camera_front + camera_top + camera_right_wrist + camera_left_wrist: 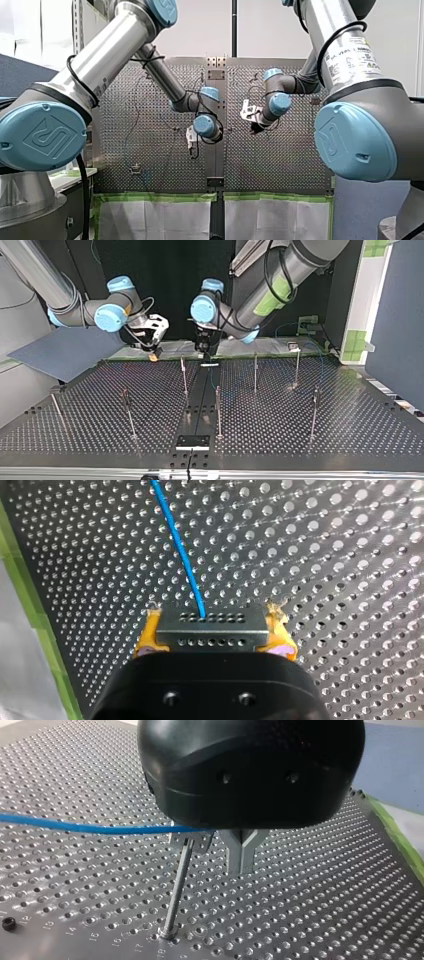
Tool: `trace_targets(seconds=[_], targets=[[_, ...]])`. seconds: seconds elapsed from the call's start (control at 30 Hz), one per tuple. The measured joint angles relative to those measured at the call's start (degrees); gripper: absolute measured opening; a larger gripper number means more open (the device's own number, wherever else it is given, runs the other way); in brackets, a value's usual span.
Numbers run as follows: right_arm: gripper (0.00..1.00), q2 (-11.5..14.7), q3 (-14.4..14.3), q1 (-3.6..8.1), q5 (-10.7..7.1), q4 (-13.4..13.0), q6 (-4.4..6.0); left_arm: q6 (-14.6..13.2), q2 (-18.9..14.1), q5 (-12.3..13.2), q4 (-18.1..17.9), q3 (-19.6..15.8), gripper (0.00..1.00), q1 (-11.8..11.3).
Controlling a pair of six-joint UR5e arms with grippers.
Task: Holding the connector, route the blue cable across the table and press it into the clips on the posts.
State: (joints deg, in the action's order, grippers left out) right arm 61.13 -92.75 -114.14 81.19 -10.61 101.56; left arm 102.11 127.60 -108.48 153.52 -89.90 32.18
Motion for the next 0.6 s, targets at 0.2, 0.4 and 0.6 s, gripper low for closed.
trace_targets(seconds=[0.2,0.4,0.6], targets=[[0.00,-0.91,0.21,0.75,-2.59,-1.57,0.62,0.02,0.33,0.23,0.52,2.42,0.02,-0.12],[0.00,-1.16,1.46,1.56,-3.75,-2.00,1.41,0.04,0.89,1.11,1.71,4.72,0.02,-0.87],[0.00,-2.52,2.67,2.61,-4.55,-2.08,1.92,0.03,3.54,2.42,4.17,7.55,0.02,-1.52]])
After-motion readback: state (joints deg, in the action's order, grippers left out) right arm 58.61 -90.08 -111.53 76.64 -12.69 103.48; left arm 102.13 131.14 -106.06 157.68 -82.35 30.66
